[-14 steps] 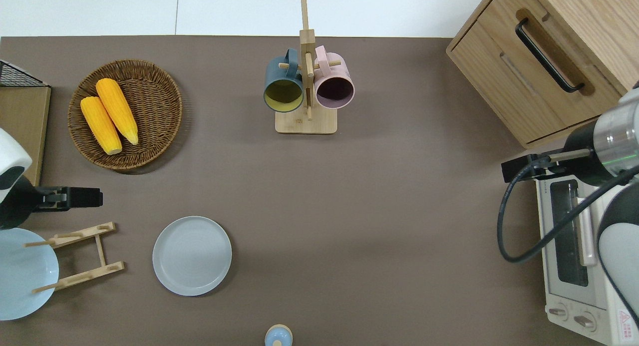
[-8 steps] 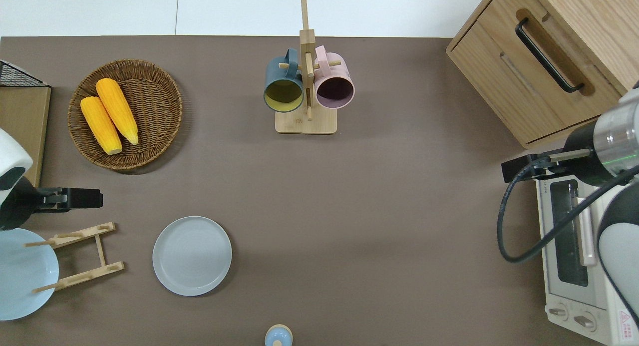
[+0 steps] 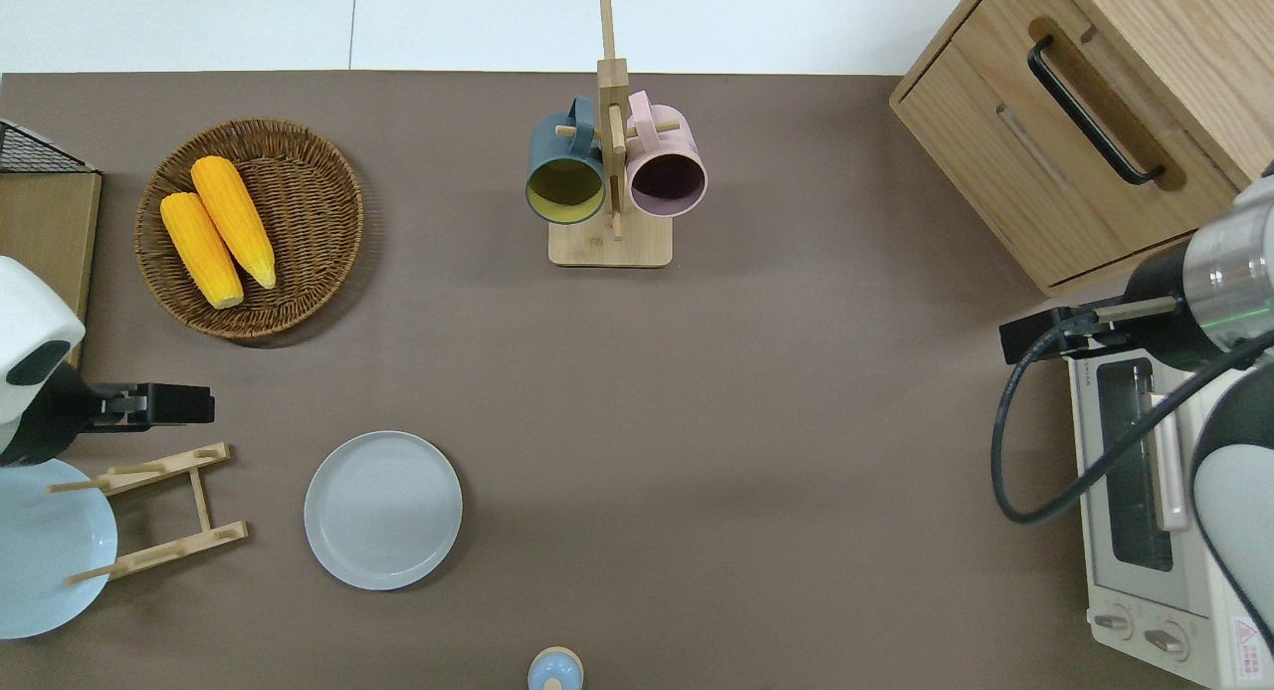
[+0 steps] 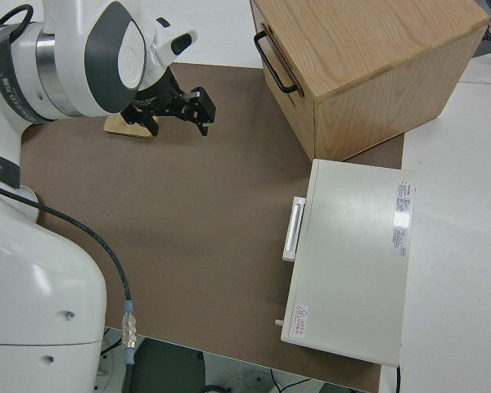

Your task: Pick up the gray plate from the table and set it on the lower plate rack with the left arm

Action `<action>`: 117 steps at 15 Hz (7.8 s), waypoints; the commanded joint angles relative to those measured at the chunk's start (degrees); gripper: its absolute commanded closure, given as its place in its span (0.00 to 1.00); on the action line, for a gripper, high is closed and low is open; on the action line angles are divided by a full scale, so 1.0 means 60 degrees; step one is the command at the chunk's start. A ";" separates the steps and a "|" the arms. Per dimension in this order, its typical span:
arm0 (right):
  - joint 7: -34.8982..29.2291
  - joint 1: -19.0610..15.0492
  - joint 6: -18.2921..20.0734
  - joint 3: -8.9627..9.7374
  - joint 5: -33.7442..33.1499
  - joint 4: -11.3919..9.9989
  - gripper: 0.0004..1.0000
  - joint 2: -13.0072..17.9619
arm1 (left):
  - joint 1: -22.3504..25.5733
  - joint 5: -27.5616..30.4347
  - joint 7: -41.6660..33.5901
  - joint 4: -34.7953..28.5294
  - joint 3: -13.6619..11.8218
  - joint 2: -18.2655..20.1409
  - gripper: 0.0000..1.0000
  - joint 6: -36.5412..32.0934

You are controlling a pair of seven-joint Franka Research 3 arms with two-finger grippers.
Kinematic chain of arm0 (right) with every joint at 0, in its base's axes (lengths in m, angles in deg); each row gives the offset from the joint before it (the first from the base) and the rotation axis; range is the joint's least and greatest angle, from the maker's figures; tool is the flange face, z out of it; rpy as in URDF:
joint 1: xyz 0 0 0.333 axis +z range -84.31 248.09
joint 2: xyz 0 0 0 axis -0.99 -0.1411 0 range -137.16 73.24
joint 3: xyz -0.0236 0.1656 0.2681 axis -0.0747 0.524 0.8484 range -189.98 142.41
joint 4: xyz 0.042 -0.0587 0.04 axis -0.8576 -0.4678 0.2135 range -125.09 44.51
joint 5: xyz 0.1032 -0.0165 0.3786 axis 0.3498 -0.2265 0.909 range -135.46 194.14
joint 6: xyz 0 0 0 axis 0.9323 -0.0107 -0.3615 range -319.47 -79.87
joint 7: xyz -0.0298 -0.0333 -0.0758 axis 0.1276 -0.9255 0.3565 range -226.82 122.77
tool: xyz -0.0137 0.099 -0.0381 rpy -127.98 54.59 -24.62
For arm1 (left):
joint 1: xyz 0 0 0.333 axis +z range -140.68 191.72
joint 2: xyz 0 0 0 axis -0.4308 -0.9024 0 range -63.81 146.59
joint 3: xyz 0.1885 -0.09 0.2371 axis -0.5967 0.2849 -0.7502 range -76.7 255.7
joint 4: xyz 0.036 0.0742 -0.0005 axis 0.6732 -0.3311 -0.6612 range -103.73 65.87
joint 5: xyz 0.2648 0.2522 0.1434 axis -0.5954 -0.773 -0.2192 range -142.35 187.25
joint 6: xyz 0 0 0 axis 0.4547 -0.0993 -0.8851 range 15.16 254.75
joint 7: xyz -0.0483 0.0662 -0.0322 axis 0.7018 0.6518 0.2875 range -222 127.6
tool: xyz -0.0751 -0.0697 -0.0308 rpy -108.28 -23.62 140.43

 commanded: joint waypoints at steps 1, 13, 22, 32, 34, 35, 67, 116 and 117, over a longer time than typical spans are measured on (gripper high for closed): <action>-0.0124 -0.0179 0.0137 0.0154 -0.0015 0.0087 0.02 0.0025 | -0.0027 -0.0040 -0.0034 -0.1135 -0.0028 0.0533 0.00 0.0585; -0.0124 -0.0179 0.0137 0.0168 -0.0015 0.0087 0.02 0.0026 | -0.0042 -0.0055 0.0024 -0.5179 0.0089 0.1735 0.00 0.3939; -0.0124 -0.0179 0.0138 0.0168 -0.0015 0.0087 0.02 0.0025 | -0.0071 -0.0070 0.0039 -0.6499 0.0221 0.1296 0.00 0.5830; -0.0124 -0.0179 0.0138 0.0168 -0.0015 0.0087 0.02 0.0026 | -0.0291 -0.0084 0.0024 -0.7114 0.0367 -0.0021 0.00 0.7851; -0.0124 -0.0179 0.0138 0.0168 -0.0015 0.0087 0.02 0.0025 | -0.0276 -0.0084 0.0024 -0.7217 0.0367 -0.0227 0.00 0.8189; -0.0124 -0.0179 0.0138 0.0168 -0.0015 0.0087 0.02 0.0026 | -0.0291 -0.0084 0.0024 -0.7232 0.0367 -0.0329 0.00 0.8292; -0.0124 -0.0179 0.0138 0.0168 -0.0015 0.0087 0.02 0.0025 | -0.0174 -0.0055 0.0083 -0.6619 0.0309 0.1059 1.00 0.5792; -0.0124 -0.0179 0.0138 0.0168 -0.0015 0.0087 0.02 0.0026 | -0.0217 -0.6659 0.2263 -0.2045 0.0529 0.2057 1.00 -0.1799; -0.0124 -0.0194 0.0138 0.0168 -0.0015 0.0087 0.02 0.0011 | -0.0261 -0.6864 0.2541 -0.2177 0.0543 0.2057 1.00 -0.1829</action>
